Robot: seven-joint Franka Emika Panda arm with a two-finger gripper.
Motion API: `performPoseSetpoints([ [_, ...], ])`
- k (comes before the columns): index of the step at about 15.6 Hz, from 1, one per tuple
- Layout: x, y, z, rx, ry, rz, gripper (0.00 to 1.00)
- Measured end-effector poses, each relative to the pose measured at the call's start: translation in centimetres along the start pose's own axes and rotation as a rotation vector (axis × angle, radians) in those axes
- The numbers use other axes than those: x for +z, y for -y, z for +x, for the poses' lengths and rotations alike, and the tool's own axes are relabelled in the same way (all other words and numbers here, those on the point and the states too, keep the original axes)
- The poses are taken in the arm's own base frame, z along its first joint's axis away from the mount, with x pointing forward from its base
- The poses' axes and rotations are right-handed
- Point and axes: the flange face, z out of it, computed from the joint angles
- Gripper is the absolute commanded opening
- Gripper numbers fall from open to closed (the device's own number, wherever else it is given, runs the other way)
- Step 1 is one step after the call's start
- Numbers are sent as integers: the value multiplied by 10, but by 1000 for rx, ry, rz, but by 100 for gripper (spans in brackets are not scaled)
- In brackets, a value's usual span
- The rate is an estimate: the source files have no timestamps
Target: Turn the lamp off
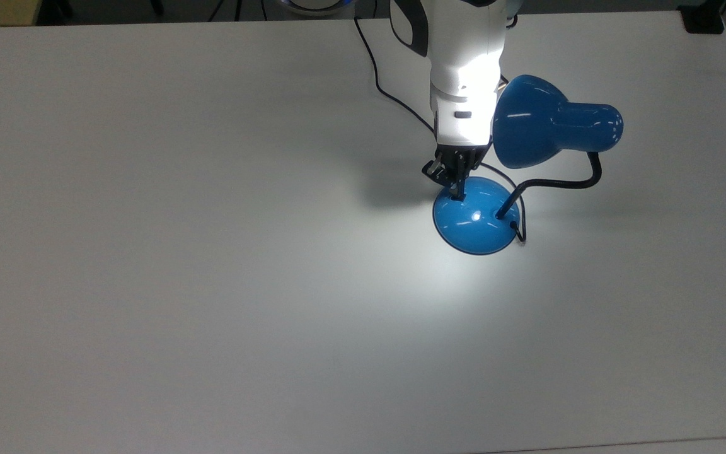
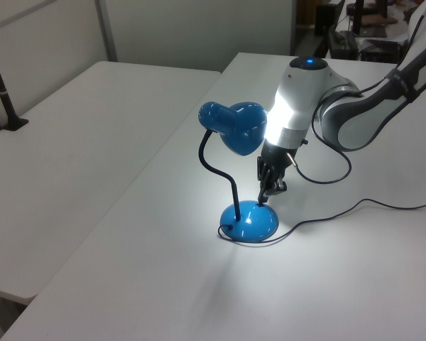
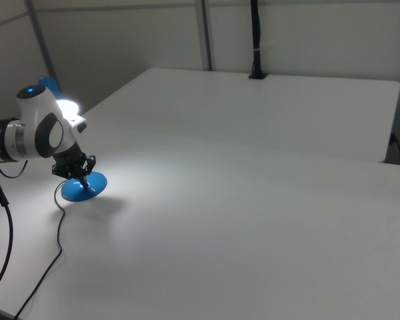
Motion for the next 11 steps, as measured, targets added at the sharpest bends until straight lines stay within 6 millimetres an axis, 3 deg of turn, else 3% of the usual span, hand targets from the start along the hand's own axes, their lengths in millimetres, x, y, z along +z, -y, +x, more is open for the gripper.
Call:
performPoseSetpoints([
  [11, 5, -1, -1, -13, 3, 14, 0],
])
